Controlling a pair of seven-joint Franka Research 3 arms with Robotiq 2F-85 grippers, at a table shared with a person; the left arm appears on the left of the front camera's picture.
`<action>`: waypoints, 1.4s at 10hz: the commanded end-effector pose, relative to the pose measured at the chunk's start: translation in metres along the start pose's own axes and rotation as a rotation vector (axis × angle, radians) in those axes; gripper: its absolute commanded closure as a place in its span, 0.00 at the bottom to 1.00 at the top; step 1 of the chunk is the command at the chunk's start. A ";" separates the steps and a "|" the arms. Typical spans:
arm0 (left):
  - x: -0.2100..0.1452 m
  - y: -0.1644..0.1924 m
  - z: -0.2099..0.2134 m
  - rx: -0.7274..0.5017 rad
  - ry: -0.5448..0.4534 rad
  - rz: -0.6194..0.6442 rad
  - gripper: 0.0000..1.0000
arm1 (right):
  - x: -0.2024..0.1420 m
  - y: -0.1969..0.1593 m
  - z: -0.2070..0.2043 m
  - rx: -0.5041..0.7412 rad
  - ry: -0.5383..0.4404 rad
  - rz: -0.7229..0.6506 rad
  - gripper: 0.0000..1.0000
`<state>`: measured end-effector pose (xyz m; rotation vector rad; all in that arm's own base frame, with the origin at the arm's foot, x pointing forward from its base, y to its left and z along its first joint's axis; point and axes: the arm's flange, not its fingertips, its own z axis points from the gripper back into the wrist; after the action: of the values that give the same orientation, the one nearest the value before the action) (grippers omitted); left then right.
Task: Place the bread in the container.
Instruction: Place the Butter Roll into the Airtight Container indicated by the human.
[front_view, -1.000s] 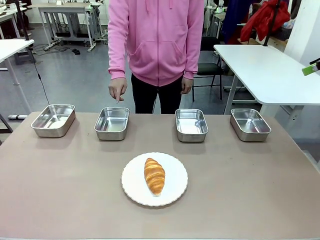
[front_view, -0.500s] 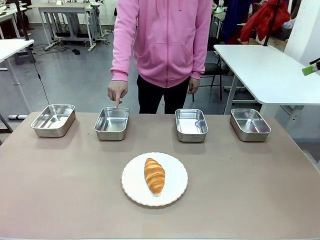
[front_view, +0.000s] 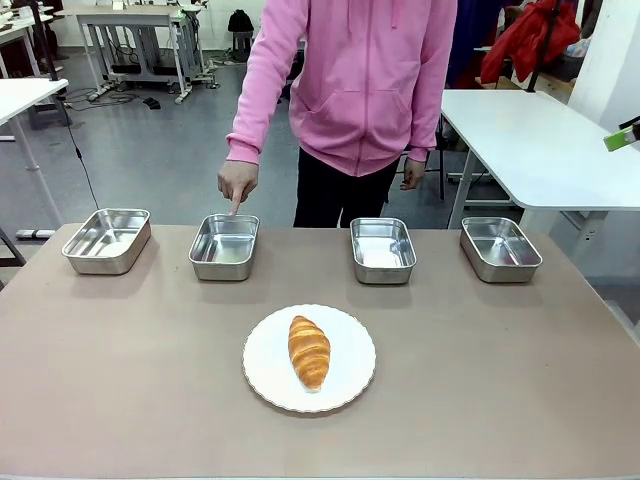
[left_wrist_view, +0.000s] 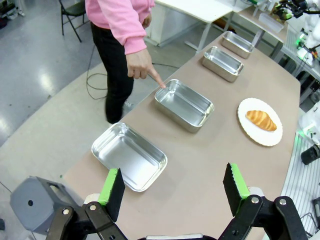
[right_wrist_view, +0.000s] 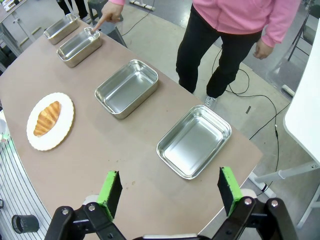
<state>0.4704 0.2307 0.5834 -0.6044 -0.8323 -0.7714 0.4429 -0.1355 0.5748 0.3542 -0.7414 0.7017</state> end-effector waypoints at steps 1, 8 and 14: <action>0.000 0.000 0.000 -0.001 -0.001 -0.007 0.00 | 0.002 0.000 -0.001 0.005 -0.013 0.003 0.00; 0.000 0.000 0.000 0.000 0.000 0.000 0.00 | 0.002 0.000 -0.001 0.005 -0.013 0.003 0.00; 0.078 -0.197 -0.151 0.185 0.276 0.121 0.00 | 0.002 0.000 -0.001 0.005 -0.013 0.003 0.00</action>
<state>0.4301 0.0143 0.6144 -0.4221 -0.6484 -0.7499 0.4429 -0.1346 0.5751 0.3525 -0.7393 0.7033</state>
